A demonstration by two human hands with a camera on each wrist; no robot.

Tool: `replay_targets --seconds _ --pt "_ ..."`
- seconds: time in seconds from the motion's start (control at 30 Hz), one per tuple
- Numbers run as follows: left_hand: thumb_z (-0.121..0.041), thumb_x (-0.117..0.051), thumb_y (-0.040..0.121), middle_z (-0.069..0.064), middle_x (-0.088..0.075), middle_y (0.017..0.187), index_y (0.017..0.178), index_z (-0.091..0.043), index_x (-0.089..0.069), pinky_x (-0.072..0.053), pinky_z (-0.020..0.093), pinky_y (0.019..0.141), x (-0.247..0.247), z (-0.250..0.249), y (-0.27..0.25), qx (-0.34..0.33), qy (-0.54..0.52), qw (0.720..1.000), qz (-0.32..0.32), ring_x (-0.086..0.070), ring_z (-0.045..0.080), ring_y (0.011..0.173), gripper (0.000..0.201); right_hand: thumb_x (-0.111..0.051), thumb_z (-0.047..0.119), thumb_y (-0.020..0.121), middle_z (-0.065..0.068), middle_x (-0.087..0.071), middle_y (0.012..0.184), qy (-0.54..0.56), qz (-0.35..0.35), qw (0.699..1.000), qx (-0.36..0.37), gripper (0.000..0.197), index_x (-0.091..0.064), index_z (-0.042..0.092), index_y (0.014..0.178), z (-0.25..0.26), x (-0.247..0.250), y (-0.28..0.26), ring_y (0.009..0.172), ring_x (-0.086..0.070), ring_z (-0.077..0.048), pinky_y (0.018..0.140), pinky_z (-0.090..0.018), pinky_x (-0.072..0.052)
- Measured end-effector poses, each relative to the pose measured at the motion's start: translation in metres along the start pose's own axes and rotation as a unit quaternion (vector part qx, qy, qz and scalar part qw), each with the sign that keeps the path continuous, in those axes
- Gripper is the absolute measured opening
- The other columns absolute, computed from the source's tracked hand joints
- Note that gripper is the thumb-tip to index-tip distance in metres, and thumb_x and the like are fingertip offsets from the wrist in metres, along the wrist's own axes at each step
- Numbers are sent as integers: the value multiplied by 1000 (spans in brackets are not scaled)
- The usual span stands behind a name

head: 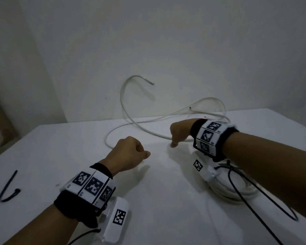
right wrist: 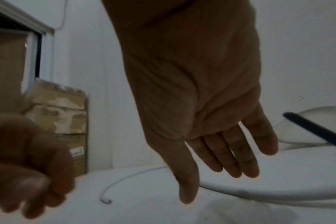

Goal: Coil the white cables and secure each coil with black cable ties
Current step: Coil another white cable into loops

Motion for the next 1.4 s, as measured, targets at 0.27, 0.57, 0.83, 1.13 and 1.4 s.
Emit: replay_targets --seconds 0.27,0.57,0.83,1.13,1.4 --pt "-35 -66 88 -1 -66 95 96 -11 -70 -39 13 58 21 15 2 -8 -4 1000 -20 -56 4 78 26 -85 50 56 0 -61 89 -102 99 985 -100 52 -67 24 97 -78 -60 141 109 -58 -33 89 -54 -47" --pt "-37 -68 85 -2 -65 97 99 -13 -66 -41 13 60 27 -8 -15 -27 8 999 -36 -59 8 84 28 -62 19 86 -9 -59 125 -112 -11 994 -8 32 -57 13 116 -28 -26 35 91 -52 -19 84 -34 -48" --pt "-38 -78 75 12 -46 138 140 -14 -39 -43 41 99 57 -28 -18 -27 22 993 -116 -45 27 124 79 -39 5 94 -9 -63 106 -182 -355 909 121 27 -52 14 117 -14 89 -91 95 -59 -30 77 -35 -40" --pt "-44 -66 84 2 -68 105 110 -9 -63 -48 33 85 104 -70 -59 -139 -133 951 -242 -64 19 99 44 -46 2 87 -7 -61 72 -207 -663 659 288 18 -62 9 91 15 187 -259 61 -53 -25 58 -31 -42" --pt "-15 -61 90 -7 -34 39 47 -22 -40 -22 17 37 166 -76 -104 -171 -486 810 -280 -26 8 35 49 -48 18 90 -6 -61 75 -187 -744 612 192 14 -60 11 93 -8 209 -312 63 -57 -26 64 -34 -44"
Point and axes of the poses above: each hand's wrist, its own y-axis towards the middle knuckle, its own x-axis out of the back of the hand, z = x × y, the point moved 8 cm from there along y, towards the middle knuckle
